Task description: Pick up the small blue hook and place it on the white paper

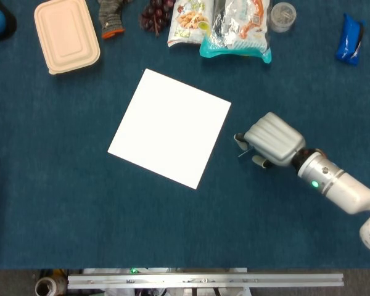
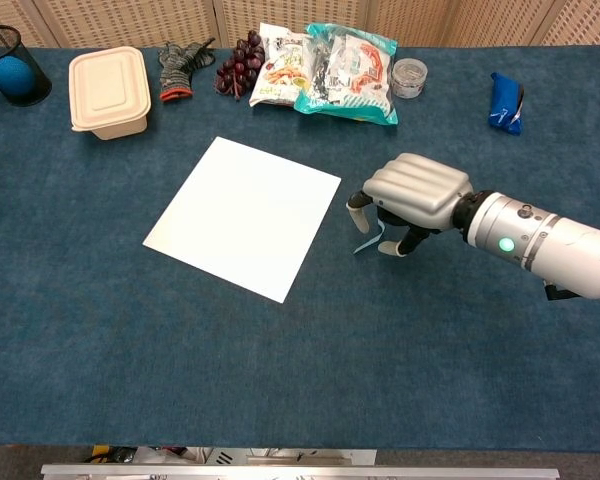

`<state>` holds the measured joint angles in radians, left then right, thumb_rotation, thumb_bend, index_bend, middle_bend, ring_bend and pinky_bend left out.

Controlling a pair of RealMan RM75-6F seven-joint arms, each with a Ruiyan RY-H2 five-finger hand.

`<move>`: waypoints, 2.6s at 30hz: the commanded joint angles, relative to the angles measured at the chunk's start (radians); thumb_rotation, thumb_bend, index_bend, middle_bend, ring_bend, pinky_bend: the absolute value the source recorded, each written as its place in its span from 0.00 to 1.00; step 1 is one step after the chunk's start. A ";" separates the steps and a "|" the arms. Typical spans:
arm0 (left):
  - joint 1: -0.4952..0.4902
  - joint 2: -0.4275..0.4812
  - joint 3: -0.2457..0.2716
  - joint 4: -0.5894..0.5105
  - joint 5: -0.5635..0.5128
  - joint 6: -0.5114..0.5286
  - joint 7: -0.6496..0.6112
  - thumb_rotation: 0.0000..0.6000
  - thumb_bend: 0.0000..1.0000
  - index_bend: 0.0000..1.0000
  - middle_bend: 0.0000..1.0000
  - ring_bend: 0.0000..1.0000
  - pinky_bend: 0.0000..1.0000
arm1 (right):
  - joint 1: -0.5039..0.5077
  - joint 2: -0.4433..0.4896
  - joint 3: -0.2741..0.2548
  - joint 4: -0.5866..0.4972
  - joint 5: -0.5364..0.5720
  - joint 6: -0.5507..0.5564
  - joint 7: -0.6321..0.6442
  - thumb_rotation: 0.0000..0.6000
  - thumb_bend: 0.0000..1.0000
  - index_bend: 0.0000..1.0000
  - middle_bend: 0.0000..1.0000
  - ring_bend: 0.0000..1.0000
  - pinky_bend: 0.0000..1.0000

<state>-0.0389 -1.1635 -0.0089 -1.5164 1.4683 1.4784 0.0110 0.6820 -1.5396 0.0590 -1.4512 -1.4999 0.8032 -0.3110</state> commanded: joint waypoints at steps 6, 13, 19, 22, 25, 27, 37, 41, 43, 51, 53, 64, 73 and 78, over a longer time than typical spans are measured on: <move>0.001 -0.001 -0.001 0.006 0.001 0.001 -0.005 1.00 0.36 0.29 0.29 0.29 0.22 | 0.021 -0.036 -0.001 0.040 0.033 -0.021 -0.018 1.00 0.21 0.53 1.00 1.00 1.00; 0.003 -0.003 -0.001 0.012 -0.002 -0.003 -0.009 1.00 0.36 0.29 0.29 0.29 0.22 | 0.034 -0.060 -0.003 0.072 0.067 -0.033 -0.030 1.00 0.22 0.53 1.00 1.00 1.00; 0.005 -0.004 -0.001 0.015 -0.001 -0.001 -0.010 1.00 0.36 0.29 0.29 0.29 0.22 | 0.047 -0.076 -0.007 0.096 0.087 -0.045 -0.039 1.00 0.28 0.53 1.00 1.00 1.00; 0.006 -0.004 -0.001 0.016 -0.001 0.000 -0.012 1.00 0.36 0.29 0.29 0.29 0.22 | 0.051 -0.083 -0.009 0.103 0.092 -0.045 -0.037 1.00 0.31 0.53 1.00 1.00 1.00; 0.007 -0.004 0.000 0.017 -0.001 -0.001 -0.012 1.00 0.36 0.29 0.29 0.29 0.22 | 0.055 -0.086 -0.014 0.110 0.098 -0.048 -0.041 1.00 0.32 0.53 1.00 1.00 1.00; 0.007 -0.004 0.000 0.017 -0.001 -0.002 -0.012 1.00 0.36 0.29 0.29 0.29 0.22 | 0.056 -0.089 -0.016 0.111 0.102 -0.050 -0.041 1.00 0.32 0.53 1.00 1.00 1.00; 0.012 -0.006 -0.001 0.027 0.001 0.004 -0.026 1.00 0.36 0.29 0.28 0.29 0.22 | 0.060 -0.098 -0.022 0.113 0.117 -0.037 -0.048 1.00 0.33 0.56 1.00 1.00 1.00; 0.013 -0.007 0.000 0.032 0.001 0.004 -0.031 1.00 0.36 0.29 0.28 0.29 0.21 | 0.062 -0.099 -0.021 0.111 0.123 -0.032 -0.049 1.00 0.34 0.59 1.00 1.00 1.00; 0.014 -0.007 0.000 0.035 0.001 0.003 -0.034 1.00 0.36 0.29 0.28 0.29 0.21 | 0.063 -0.099 -0.020 0.109 0.127 -0.030 -0.052 1.00 0.34 0.60 1.00 1.00 1.00; 0.017 -0.007 0.001 0.041 0.002 0.004 -0.041 1.00 0.36 0.29 0.28 0.29 0.21 | 0.065 -0.094 -0.010 0.091 0.138 -0.011 -0.053 1.00 0.34 0.63 1.00 1.00 1.00; 0.018 -0.006 0.001 0.041 0.002 0.005 -0.042 1.00 0.36 0.29 0.28 0.29 0.22 | 0.066 -0.093 -0.006 0.088 0.139 -0.005 -0.048 1.00 0.35 0.65 1.00 1.00 1.00; 0.018 -0.005 0.001 0.038 0.000 -0.002 -0.040 1.00 0.36 0.29 0.28 0.29 0.21 | 0.072 -0.081 0.008 0.063 0.133 0.018 -0.005 1.00 0.36 0.66 1.00 1.00 1.00; 0.018 0.002 0.002 0.023 0.004 0.001 -0.030 1.00 0.36 0.29 0.28 0.29 0.21 | 0.124 -0.148 0.102 0.057 0.159 0.015 0.116 1.00 0.36 0.66 1.00 1.00 1.00; 0.024 0.004 0.003 0.018 0.001 0.006 -0.029 1.00 0.36 0.29 0.28 0.29 0.21 | 0.174 -0.195 0.154 0.076 0.235 -0.054 0.163 1.00 0.36 0.66 1.00 1.00 1.00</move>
<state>-0.0144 -1.1593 -0.0057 -1.4981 1.4697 1.4846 -0.0185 0.8354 -1.7153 0.1962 -1.3844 -1.2921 0.7745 -0.1646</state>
